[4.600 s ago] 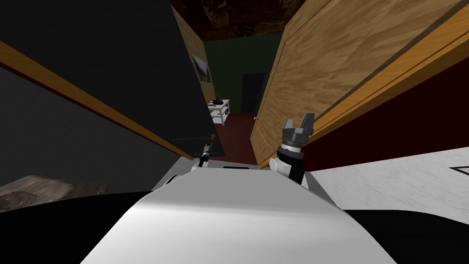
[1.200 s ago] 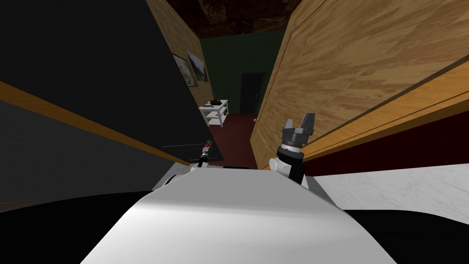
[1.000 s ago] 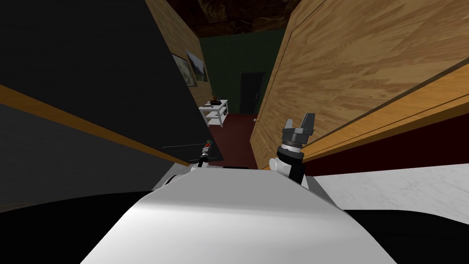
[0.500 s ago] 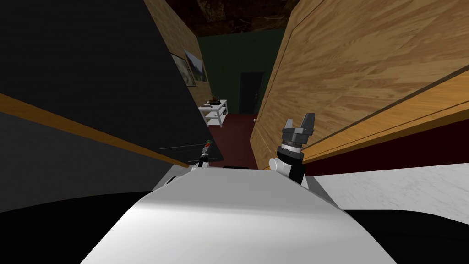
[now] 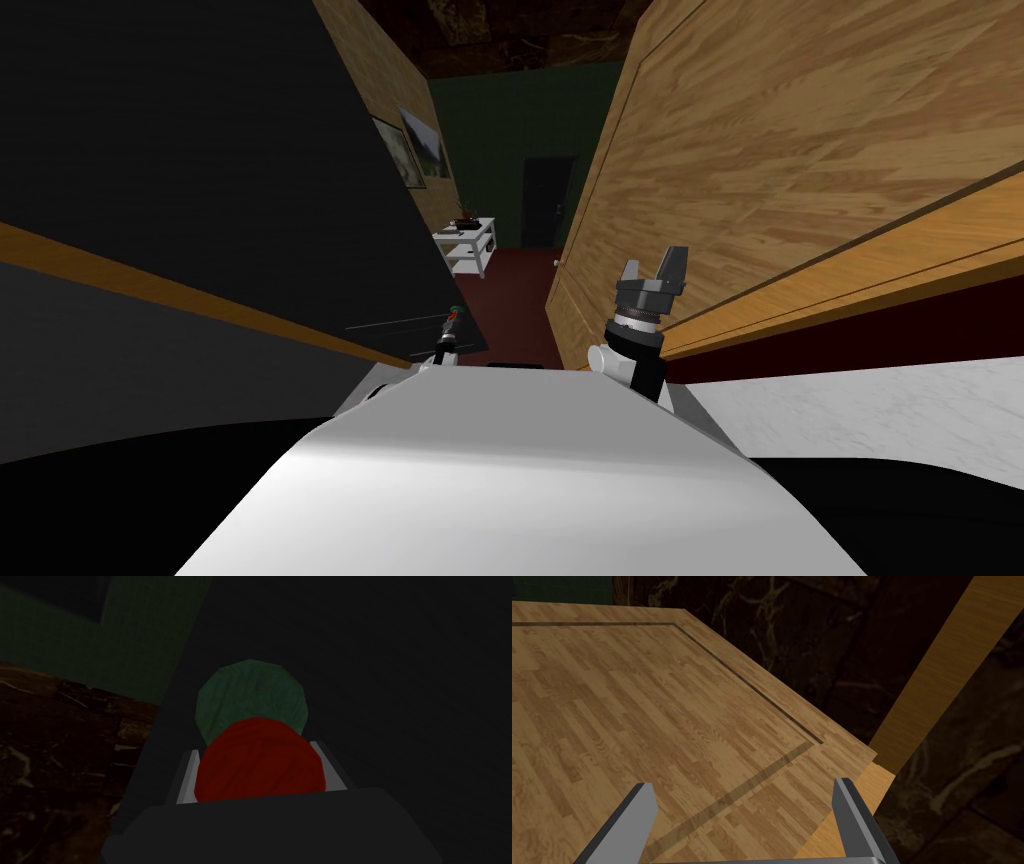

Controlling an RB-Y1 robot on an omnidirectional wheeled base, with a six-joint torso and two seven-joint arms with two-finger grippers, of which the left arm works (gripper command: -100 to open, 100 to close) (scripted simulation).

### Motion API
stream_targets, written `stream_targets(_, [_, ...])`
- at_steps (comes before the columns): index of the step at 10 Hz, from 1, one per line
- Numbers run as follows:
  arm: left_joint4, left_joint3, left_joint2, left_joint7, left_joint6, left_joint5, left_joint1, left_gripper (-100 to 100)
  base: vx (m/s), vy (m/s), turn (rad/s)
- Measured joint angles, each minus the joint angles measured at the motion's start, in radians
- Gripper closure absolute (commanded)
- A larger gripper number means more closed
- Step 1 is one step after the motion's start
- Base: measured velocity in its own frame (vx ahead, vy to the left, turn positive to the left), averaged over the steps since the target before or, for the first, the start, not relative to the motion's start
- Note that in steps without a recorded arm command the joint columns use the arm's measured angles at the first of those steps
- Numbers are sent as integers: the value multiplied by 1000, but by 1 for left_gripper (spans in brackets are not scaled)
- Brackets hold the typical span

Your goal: Push the door open

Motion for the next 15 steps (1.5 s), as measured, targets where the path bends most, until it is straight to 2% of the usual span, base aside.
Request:
stream_targets(5, [10, 16, -12, 122, -8, 28, -10, 100, 38, 17, -19])
stream_targets(8, [-20, 24, -20, 189, 6, 44, 1, 100, 43, 14, -24])
stream_targets(10, [4, 32, -23, 242, -9, 58, -12, 100, 43, 26, -16])
stream_targets(12, [-5, 38, -31, 288, -7, 69, -9, 100, 46, 21, -23])
stream_targets(14, [-38, 48, -41, 343, 10, 87, 3, 100, 51, 26, -22])
stream_targets(15, [-15, 51, -40, 367, 1, 92, -11, 100, 52, 26, -16])
